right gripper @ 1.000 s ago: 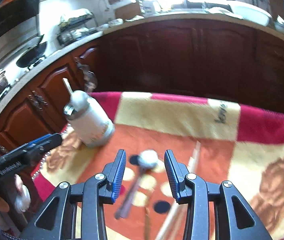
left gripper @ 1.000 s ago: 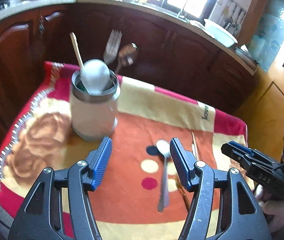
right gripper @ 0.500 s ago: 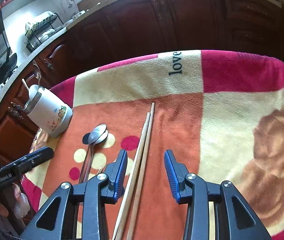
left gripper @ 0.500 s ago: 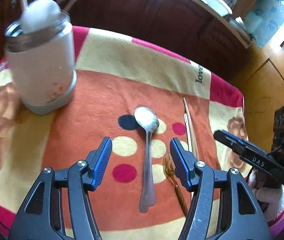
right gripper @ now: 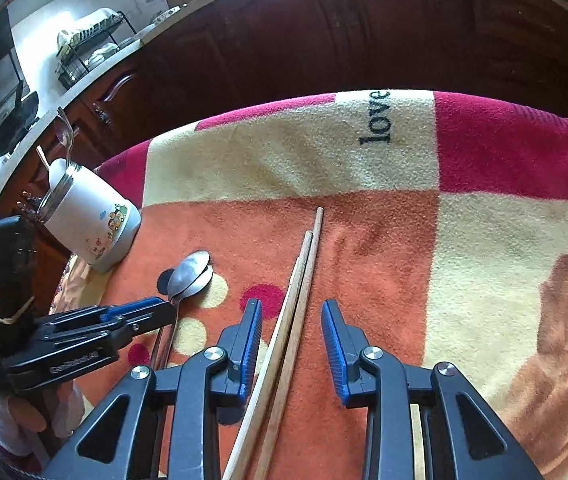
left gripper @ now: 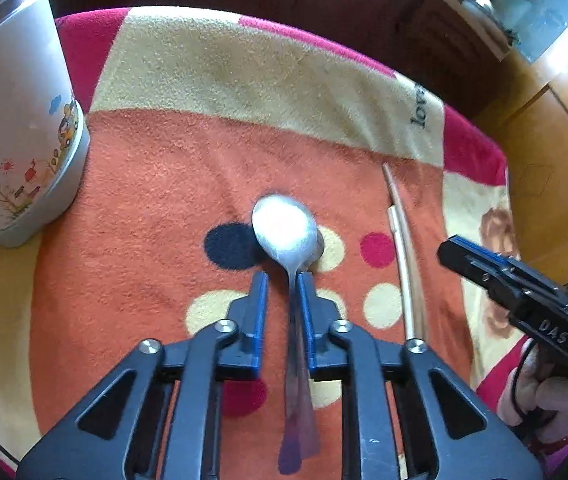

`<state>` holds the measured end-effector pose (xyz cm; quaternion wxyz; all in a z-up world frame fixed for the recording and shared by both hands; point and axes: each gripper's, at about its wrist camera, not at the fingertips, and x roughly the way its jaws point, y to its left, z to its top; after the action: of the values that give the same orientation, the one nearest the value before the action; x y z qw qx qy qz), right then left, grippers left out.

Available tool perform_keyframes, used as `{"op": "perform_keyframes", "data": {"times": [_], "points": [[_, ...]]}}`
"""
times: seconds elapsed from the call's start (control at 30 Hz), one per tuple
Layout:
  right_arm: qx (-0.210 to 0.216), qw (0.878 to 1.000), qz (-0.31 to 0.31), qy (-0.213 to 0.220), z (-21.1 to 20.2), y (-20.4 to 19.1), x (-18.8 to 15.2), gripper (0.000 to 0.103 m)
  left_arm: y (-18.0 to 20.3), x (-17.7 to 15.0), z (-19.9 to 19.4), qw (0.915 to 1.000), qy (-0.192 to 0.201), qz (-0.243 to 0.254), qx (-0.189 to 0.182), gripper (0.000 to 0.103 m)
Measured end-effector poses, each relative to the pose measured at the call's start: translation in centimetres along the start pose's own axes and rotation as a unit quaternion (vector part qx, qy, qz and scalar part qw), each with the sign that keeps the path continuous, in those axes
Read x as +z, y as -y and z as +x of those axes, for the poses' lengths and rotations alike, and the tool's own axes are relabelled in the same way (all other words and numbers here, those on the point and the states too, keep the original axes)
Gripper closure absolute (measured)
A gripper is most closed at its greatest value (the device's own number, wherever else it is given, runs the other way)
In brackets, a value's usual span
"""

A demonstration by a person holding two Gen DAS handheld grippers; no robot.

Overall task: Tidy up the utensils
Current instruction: 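Close left gripper on a metal spoon while right gripper closes on a wooden chopstick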

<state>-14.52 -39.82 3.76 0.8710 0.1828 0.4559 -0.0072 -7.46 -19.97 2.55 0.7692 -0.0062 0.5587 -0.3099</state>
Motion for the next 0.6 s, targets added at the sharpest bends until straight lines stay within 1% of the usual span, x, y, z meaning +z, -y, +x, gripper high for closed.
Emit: {"op": "perform_keyframes", "data": {"times": [0.07, 0.27, 0.47, 0.6], "points": [[0.002, 1.000, -0.001, 0.000, 0.1, -0.1, 0.1, 0.073, -0.1, 0.1, -0.3, 1.0000, -0.001, -0.001, -0.001, 0.099], [0.002, 1.000, -0.002, 0.000, 0.3, 0.1, 0.5, 0.073, -1.4, 0.0, -1.7, 0.9999, 0.011, -0.007, 0.005, 0.102], [-0.006, 1.000, -0.014, -0.007, 0.9, 0.0, 0.5, 0.073, -3.1, 0.2, -2.5, 0.9995, 0.015, -0.026, 0.014, 0.102], [-0.012, 1.000, -0.021, -0.012, 1.6, -0.1, 0.7, 0.073, -3.2, 0.1, -2.4, 0.9995, 0.009, -0.029, 0.008, 0.102]]}}
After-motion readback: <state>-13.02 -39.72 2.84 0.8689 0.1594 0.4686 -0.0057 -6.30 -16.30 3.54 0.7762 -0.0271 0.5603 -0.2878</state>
